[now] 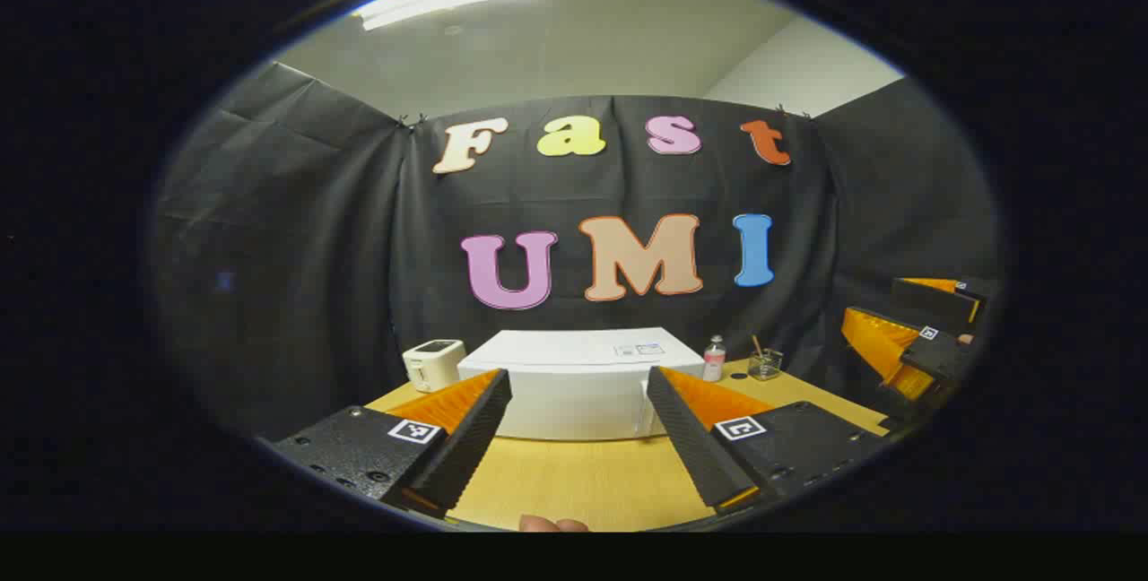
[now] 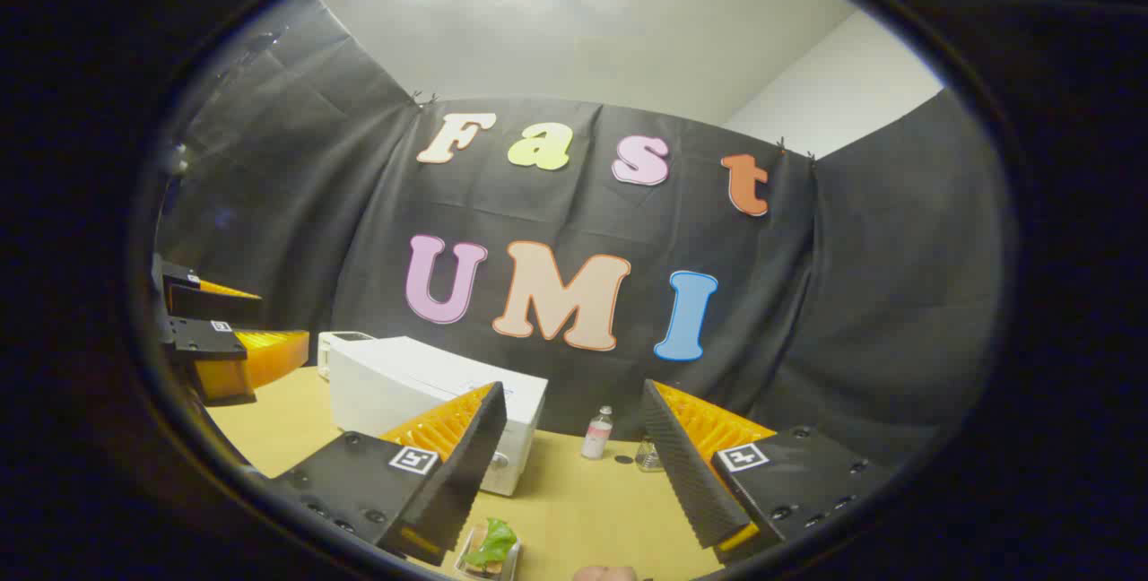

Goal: Open the microwave oven with the left hand, put the food in, and close the microwave oven.

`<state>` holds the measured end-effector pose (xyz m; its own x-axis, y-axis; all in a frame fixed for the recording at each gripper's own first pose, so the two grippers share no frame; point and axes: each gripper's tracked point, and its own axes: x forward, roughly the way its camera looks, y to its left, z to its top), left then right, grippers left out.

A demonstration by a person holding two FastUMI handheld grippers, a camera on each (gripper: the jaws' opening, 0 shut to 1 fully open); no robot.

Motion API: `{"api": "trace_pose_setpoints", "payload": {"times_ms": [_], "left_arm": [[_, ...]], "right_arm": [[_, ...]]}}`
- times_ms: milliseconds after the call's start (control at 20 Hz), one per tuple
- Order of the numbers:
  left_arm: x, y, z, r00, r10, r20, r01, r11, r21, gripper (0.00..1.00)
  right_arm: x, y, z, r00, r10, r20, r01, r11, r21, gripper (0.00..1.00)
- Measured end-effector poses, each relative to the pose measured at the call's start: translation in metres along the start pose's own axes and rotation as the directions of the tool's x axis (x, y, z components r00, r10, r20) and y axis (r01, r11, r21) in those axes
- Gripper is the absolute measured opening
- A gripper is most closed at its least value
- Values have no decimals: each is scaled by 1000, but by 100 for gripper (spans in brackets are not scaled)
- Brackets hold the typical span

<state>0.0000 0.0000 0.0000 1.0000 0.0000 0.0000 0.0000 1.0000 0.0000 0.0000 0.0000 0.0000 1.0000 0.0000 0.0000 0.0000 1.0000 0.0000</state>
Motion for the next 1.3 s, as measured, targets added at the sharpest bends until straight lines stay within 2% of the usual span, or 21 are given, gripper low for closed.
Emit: {"api": "trace_pose_setpoints", "payload": {"times_ms": [100, 200, 350, 400, 450, 500, 550, 1300], "left_arm": [[1, -7, 0, 1000, -12, -7, 12, 1000, -9, 95], [4, -10, 1, 1000, -20, -9, 20, 999, -31, 95], [5, -9, 3, 1000, -13, -10, 13, 1000, -25, 95], [6, -9, 4, 1000, -12, -9, 12, 1000, -21, 95], [5, -10, 3, 1000, -12, -10, 12, 1000, -16, 95], [5, -10, 2, 1000, -11, -10, 11, 1000, -12, 97], [5, -12, 1, 1000, -13, -14, 13, 1000, -8, 95], [12, -24, -8, 999, -28, -38, 28, 1000, -11, 95]], "right_arm": [[-1, -6, -2, 1000, -8, -2, 8, 1000, 6, 96], [-1, -9, -3, 1000, -8, -6, 8, 1000, 4, 93], [3, -15, -3, 1000, -16, -2, 16, 1000, 8, 93], [4, -15, -2, 1000, -16, -2, 16, 1000, 15, 96], [4, -15, -3, 1000, -15, -1, 15, 1000, 24, 93], [4, -14, -2, 1000, -11, -1, 11, 999, 30, 93], [6, -15, -4, 1000, -11, -6, 11, 999, 31, 93], [5, -12, -9, 1000, 14, -8, -14, 999, 34, 93]]}}
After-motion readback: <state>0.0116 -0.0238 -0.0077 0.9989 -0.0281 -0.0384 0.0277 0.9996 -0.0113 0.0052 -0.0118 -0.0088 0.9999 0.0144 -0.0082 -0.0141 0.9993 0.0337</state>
